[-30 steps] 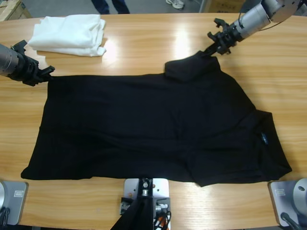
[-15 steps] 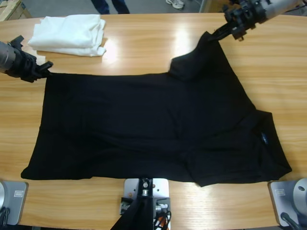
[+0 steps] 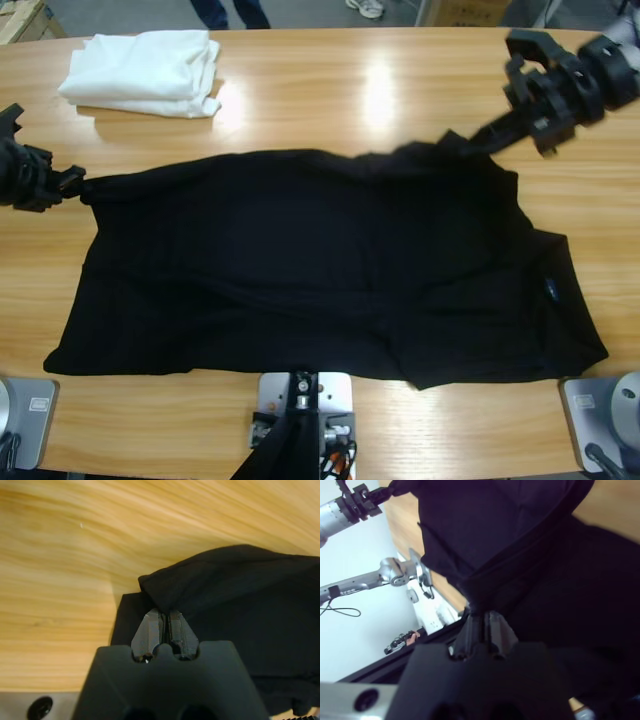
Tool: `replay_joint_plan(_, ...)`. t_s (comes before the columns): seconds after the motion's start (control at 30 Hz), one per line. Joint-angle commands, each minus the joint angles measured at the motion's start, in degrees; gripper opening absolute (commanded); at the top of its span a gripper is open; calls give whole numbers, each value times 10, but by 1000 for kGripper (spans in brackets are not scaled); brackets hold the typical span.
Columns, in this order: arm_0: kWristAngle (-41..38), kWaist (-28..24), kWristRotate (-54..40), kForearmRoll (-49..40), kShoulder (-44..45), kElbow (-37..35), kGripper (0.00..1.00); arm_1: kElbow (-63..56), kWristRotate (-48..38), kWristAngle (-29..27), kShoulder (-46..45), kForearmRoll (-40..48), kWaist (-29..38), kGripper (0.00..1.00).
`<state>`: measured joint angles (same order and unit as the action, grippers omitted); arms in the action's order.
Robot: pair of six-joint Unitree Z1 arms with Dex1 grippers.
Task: Fold clothes
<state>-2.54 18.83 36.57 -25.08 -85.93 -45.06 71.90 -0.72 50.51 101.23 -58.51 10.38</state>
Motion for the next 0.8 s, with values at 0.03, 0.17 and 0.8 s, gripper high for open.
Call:
replay_joint_plan(0.03,-18,43,23,-26,102,55,0,-111,-38,-3,-95,-17,23,0)
replay_joint_plan(0.17,-37,49,22,-28,123,83,0,-134,-44,-28,-107,-55,23,0)
replay_joint_plan(0.8,-96,67,70,-114,210,114,0,-132,-149,-165,-165,-146,-53,0)
